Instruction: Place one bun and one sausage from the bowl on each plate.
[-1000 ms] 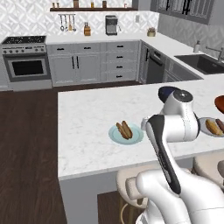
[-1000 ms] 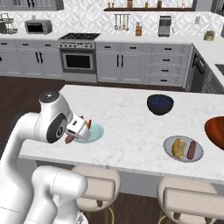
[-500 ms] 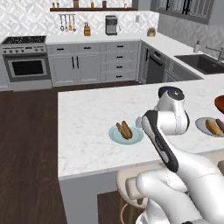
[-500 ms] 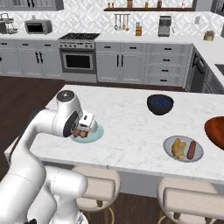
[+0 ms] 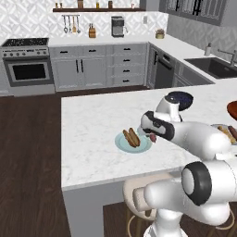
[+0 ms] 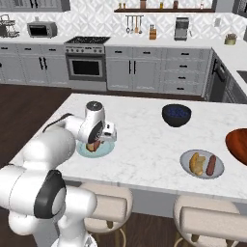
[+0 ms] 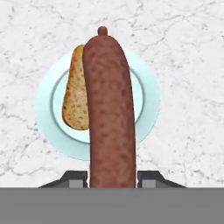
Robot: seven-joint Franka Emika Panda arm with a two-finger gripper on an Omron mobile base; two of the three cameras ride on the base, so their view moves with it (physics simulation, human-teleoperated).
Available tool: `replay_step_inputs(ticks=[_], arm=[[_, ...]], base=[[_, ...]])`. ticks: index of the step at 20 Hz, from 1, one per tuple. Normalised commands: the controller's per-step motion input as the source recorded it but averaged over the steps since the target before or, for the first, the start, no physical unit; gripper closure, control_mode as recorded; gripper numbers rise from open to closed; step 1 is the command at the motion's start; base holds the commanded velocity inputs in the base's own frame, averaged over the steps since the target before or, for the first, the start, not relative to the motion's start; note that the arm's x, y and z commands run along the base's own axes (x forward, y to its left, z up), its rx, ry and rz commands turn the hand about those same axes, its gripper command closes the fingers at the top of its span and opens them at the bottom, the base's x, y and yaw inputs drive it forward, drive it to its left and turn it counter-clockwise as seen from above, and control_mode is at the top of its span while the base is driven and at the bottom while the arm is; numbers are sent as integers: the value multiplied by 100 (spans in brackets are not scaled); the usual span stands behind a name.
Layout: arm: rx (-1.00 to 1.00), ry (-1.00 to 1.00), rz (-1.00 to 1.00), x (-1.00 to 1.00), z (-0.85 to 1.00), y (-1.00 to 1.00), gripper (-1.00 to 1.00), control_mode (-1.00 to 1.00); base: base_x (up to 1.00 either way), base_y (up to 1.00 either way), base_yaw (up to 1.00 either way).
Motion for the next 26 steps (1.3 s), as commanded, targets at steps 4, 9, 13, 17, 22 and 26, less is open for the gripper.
replay_step_inputs(ticks=[4,9,13,17,22,26], arm=[[0,3,0,80,-40,12,100,-100],[0,1,0,36,-47,7,100,-100],[0,1,2,36,-43,0,100,-100],[0,0,0,6,-24,0,-100,-100],[0,0,0,0,0,0,-100,-100],[0,0,0,0,0,0,-100,-100]], base=[[0,0,0],[0,0,0],[0,0,0],[0,0,0],[0,0,0],[0,0,0]])
